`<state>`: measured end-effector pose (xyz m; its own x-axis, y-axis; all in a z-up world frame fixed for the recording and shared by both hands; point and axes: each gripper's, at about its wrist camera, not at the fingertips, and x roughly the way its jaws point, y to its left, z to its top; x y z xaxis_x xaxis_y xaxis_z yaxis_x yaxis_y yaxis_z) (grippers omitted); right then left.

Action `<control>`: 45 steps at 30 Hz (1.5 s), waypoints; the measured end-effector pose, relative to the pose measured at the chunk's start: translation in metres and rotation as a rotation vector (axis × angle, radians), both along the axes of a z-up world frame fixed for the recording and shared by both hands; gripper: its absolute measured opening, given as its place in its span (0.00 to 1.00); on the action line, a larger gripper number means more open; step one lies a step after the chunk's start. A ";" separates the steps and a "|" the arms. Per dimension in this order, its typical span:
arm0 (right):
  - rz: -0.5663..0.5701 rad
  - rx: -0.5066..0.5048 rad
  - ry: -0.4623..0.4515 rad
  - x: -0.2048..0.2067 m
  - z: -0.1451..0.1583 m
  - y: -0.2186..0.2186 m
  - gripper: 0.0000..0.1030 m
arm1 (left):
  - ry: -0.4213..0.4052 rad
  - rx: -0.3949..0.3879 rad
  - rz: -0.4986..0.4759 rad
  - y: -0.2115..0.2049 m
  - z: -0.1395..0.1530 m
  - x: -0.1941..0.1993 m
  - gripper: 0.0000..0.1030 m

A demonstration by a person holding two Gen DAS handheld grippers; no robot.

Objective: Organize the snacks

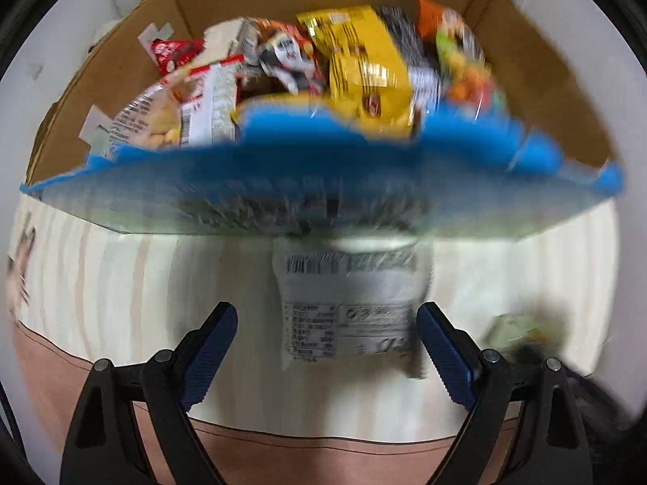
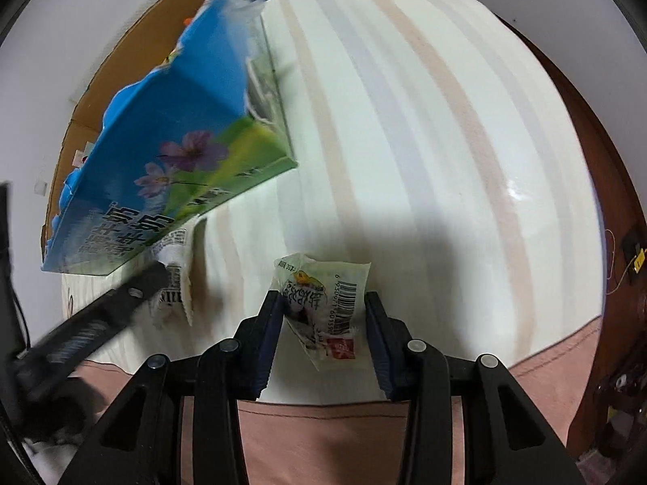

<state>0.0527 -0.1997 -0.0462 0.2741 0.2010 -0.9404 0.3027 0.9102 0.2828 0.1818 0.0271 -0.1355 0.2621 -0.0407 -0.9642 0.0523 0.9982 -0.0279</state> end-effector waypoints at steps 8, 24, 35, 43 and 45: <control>0.031 0.100 0.058 -0.016 -0.014 0.001 0.43 | 0.092 0.063 0.032 0.071 -0.006 -0.049 0.88; 0.238 -0.127 -0.072 0.006 0.034 0.024 0.65 | 0.182 -0.096 0.056 0.029 -0.020 0.011 0.49; 0.568 -0.399 0.122 0.035 -0.027 0.071 0.43 | 0.213 -0.084 -0.039 0.061 -0.036 -0.044 0.47; 0.379 -0.097 0.206 -0.004 -0.041 0.056 0.43 | 0.255 -0.150 -0.051 0.092 -0.048 -0.094 0.47; 0.333 -0.041 0.209 -0.014 -0.043 0.057 0.43 | 0.270 -0.177 -0.042 0.105 -0.055 -0.093 0.50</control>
<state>0.0386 -0.1424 -0.0896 0.0024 0.2077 -0.9782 0.0359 0.9775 0.2077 0.0884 0.1322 -0.1905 -0.0081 -0.2190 -0.9757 0.0607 0.9738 -0.2191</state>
